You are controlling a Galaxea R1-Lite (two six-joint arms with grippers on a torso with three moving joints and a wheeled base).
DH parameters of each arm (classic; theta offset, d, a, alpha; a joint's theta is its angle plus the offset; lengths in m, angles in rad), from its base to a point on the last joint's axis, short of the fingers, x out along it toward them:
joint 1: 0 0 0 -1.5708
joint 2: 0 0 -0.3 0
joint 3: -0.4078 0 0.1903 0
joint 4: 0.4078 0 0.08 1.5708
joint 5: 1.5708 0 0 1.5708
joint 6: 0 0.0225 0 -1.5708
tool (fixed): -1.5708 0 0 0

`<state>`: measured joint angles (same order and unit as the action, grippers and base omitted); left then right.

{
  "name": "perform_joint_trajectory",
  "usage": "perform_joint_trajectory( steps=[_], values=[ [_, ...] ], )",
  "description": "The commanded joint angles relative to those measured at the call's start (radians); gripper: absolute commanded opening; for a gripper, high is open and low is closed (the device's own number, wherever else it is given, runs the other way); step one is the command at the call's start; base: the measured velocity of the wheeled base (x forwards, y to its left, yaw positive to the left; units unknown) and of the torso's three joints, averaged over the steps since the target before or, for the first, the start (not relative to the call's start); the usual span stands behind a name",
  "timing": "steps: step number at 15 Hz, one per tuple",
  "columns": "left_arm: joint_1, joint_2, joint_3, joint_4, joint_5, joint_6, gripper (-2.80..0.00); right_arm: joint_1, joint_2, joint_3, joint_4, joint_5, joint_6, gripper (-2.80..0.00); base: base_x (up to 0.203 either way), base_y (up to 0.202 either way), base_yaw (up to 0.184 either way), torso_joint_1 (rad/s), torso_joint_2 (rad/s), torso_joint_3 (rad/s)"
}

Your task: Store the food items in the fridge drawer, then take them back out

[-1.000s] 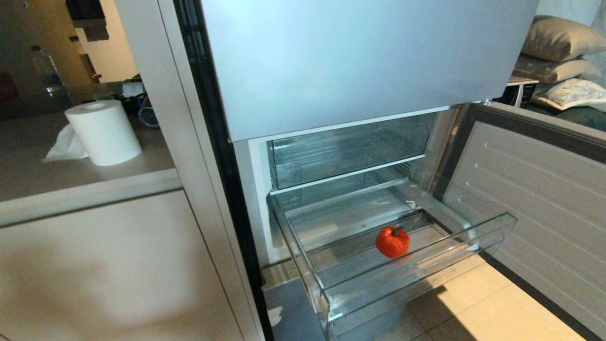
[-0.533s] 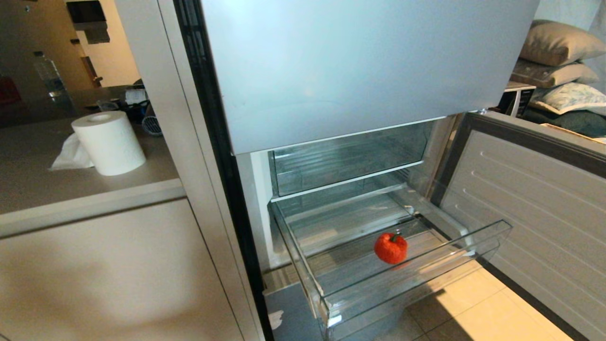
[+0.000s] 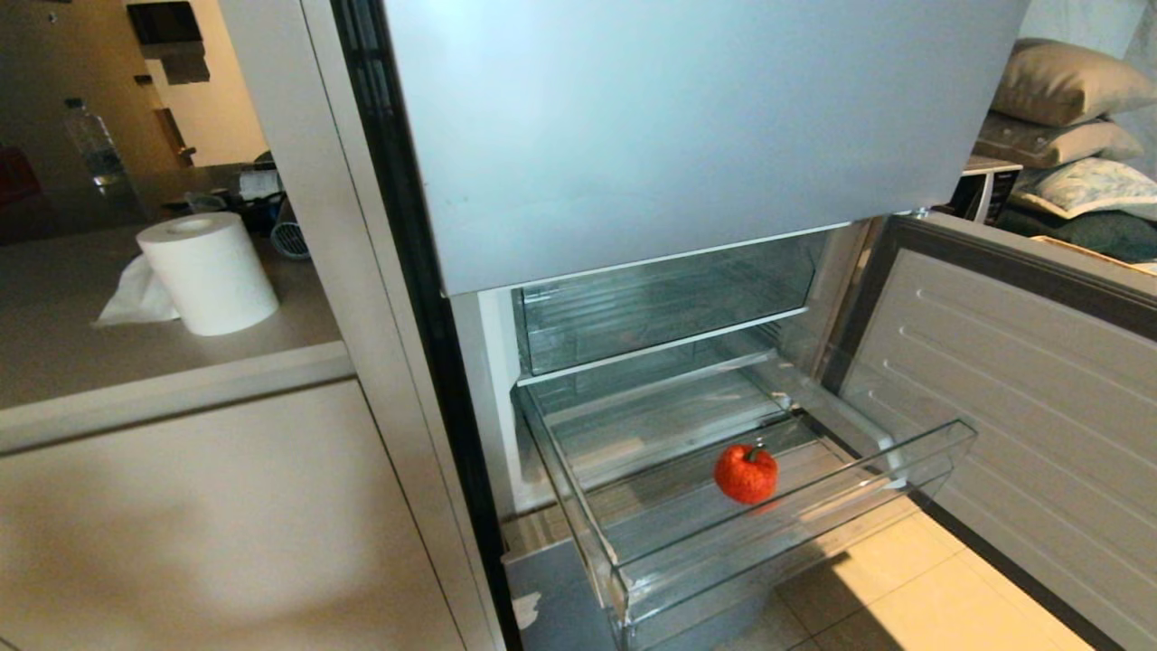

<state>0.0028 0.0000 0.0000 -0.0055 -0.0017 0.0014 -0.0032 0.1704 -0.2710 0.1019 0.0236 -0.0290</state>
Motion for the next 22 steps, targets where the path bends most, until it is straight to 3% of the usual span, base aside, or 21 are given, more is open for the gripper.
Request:
perform_joint_trajectory(
  steps=[1, 5, 6, 10, 14, 22],
  values=[
    [0.0, 0.002, 0.002, -0.001, 0.0, 0.0, -2.8, 0.002, 0.387, -0.181, 0.028, 0.027, 0.0, -2.8, 0.0, 0.0, 0.0, 0.0, 0.0, 0.0],
    [0.0, 0.002, 0.002, -0.001, 0.0, 0.0, -2.8, 0.049, 0.915, -0.469, 0.07, 0.097, 0.002, -2.8, 0.0, 0.0, 0.0, 0.0, 0.0, 0.0],
    [0.0, 0.002, 0.002, -0.001, 0.0, 0.0, -2.8, 0.072, 1.017, -0.531, 0.077, 0.114, 0.004, 0.0, 0.0, 0.0, 0.0, 0.0, 0.0, 0.0],
    [0.0, 0.002, 0.002, -0.001, 0.0, 0.0, -2.8, 0.157, 1.338, -0.721, 0.091, 0.147, 0.03, 0.0, 0.0, 0.0, 0.0, 0.0, 0.0, 0.0],
    [0.0, 0.002, 0.002, -0.001, 0.0, 0.0, -2.8, 0.241, 1.54, -0.846, 0.092, 0.152, 0.062, 0.0, 0.0, 0.0, 0.0, 0.0, 0.0, 0.0],
    [0.0, 0.002, 0.002, -0.001, 0.0, 0.0, -2.8, 0.305, 1.841, -1.044, 0.09, 0.079, 0.062, 0.0, 0.0, 0.0, 0.0, 0.0, 0.0, 0.0]
  ],
)
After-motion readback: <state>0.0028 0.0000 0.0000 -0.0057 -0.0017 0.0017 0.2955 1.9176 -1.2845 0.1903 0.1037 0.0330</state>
